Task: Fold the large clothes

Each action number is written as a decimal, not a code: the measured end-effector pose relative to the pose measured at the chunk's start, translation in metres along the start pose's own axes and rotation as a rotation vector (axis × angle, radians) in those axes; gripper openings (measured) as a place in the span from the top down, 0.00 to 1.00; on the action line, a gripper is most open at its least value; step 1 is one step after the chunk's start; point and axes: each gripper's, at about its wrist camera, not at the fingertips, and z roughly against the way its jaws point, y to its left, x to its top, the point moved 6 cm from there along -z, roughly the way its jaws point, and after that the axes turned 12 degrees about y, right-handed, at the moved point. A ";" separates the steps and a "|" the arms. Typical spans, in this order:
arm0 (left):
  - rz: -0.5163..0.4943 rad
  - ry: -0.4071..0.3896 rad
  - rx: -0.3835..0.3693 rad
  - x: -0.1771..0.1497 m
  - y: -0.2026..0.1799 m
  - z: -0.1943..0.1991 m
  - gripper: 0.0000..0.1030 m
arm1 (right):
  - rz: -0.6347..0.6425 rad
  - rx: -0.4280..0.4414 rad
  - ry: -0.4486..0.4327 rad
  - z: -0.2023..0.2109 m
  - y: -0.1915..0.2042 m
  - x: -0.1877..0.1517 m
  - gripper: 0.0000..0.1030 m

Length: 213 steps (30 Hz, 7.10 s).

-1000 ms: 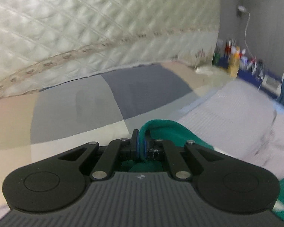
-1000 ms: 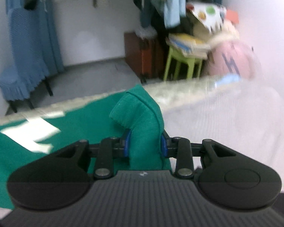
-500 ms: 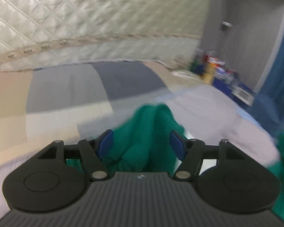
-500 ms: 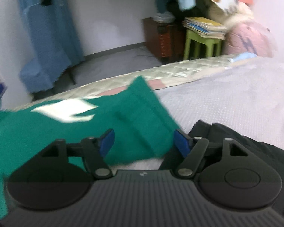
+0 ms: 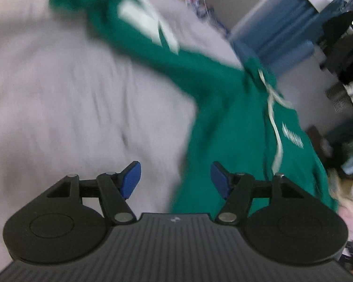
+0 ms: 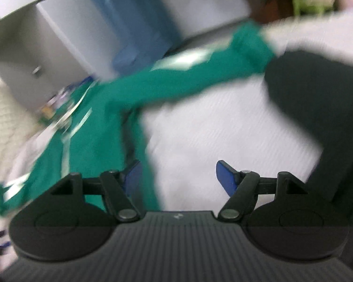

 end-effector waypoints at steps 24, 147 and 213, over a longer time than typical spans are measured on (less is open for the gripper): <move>0.123 0.153 -0.160 -0.106 0.022 -0.038 0.30 | 0.031 0.272 0.251 -0.044 0.014 -0.088 0.46; -0.566 -0.162 0.127 -0.101 -0.151 -0.143 0.33 | -0.278 -0.206 -0.520 -0.106 -0.109 0.183 0.60; -0.223 -0.439 -0.125 0.006 -0.047 -0.009 0.33 | 1.009 -0.120 -0.230 -0.183 0.372 -0.141 0.88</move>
